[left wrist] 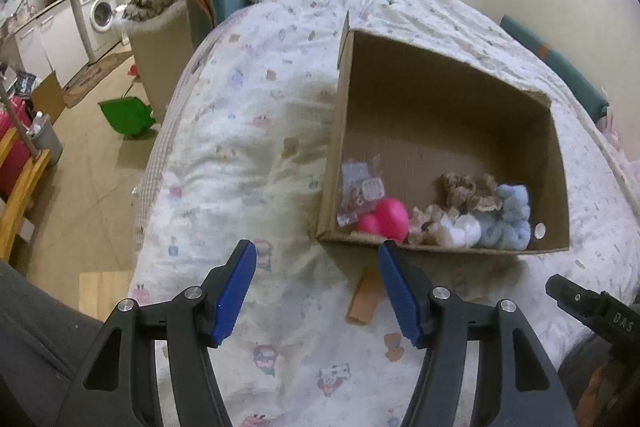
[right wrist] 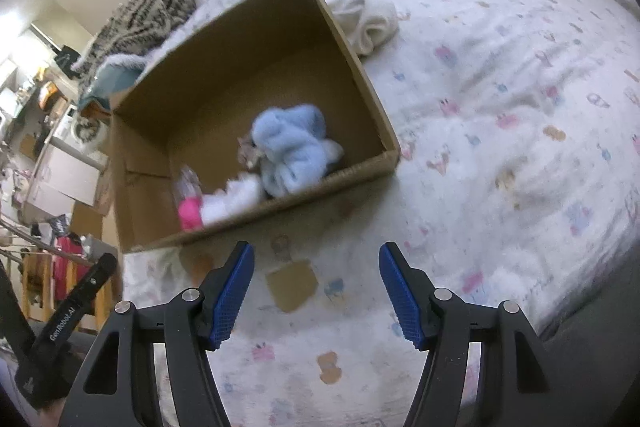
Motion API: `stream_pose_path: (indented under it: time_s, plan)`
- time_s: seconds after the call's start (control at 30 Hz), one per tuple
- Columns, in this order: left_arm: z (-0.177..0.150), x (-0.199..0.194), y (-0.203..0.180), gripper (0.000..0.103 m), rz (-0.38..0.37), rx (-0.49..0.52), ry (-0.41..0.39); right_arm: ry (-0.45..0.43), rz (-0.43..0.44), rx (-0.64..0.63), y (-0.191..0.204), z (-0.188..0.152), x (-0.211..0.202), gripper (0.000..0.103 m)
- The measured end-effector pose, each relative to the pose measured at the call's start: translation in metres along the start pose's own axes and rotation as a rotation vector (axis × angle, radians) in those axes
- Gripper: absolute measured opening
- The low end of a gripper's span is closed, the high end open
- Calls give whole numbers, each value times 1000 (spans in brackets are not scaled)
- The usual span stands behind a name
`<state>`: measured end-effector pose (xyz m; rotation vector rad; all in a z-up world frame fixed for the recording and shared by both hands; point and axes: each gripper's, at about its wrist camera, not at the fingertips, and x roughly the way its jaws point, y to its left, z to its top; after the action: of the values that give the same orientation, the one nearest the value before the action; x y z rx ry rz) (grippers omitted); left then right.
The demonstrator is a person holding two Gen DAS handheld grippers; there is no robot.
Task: Organize soft objects
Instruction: 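Withdraw both tools from the box toward the remaining items on the bed, then grasp the flat beige piece with the right tool while the left tool grasps the peach foam tube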
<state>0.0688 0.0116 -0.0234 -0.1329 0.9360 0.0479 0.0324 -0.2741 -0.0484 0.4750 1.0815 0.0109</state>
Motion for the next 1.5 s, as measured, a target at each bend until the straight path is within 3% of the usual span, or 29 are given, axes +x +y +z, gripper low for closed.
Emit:
stream_pose_path:
  time_s: [0.37,0.63,0.77,0.87,1.07,1.17,1.23,1.3,1.5]
  plan:
    - [-14,32,2,60,-22,-19,123,69,-45,24,-8,-4,21,69]
    - [-29,71,-34,58,-53,106,221,123,-22,43,-10,-6,36,69]
    - [-33,85,-45,38,-73,148,261,167,4,-1,-1,-10,46,69]
    - [-34,90,-48,32,-74,157,274,202,19,-49,10,-12,59,68]
    - [-33,98,-48,10,-88,136,292,267,42,-101,25,-16,81,54]
    - [-31,96,-44,6,-101,128,284,277,25,-129,28,-19,84,35]
    - [-29,94,-41,5,-115,117,279,279,26,-138,30,-20,85,17]
    - [-30,92,-39,5,-110,118,278,269,33,-137,32,-20,85,10]
    - [-30,82,-39,4,-105,120,261,236,70,-148,35,-17,76,8]
